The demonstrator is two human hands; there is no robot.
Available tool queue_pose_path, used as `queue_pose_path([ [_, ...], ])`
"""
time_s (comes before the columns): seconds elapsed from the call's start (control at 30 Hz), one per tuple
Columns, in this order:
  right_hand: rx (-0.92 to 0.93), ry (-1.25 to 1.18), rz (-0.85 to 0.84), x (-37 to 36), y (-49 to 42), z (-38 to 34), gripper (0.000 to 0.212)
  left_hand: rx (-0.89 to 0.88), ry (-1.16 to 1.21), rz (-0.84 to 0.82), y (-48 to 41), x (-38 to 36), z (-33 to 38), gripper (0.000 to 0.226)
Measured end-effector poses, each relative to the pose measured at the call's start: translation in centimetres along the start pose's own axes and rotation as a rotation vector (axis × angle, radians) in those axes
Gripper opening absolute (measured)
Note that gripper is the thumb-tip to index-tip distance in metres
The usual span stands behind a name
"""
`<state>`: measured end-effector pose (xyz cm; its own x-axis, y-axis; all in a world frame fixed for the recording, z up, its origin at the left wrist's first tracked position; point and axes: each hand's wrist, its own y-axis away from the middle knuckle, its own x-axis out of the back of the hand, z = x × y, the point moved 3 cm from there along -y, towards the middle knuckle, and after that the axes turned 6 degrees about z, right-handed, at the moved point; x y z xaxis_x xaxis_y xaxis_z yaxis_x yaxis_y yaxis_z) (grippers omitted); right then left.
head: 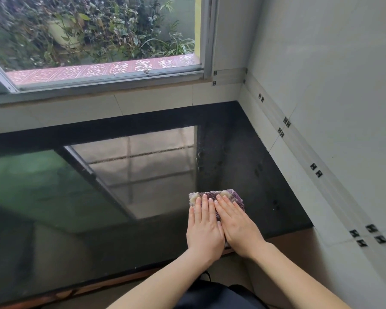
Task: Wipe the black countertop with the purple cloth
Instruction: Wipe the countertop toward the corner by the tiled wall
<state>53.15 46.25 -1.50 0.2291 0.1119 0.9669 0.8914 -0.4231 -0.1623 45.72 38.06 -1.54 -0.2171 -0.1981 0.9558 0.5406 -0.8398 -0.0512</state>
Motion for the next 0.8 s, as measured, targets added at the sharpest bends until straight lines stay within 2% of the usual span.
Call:
queue_pose_path([
  [0.6, -0.038, 0.023, -0.083, -0.2, -4.7, 1.3, 0.051, 0.059, -0.030, 0.000, -4.8, -0.4, -0.7, 0.057],
  [0.7, -0.070, 0.033, -0.090, -0.3, -6.3, 1.9, 0.054, 0.053, -0.075, -0.032, -6.3, -0.2, -1.1, 0.065],
  [0.8, -0.040, -0.018, -0.137, -0.6, -8.0, 2.5, 0.066, 0.046, -0.099, -0.092, -8.1, 0.3, -1.4, 0.075],
])
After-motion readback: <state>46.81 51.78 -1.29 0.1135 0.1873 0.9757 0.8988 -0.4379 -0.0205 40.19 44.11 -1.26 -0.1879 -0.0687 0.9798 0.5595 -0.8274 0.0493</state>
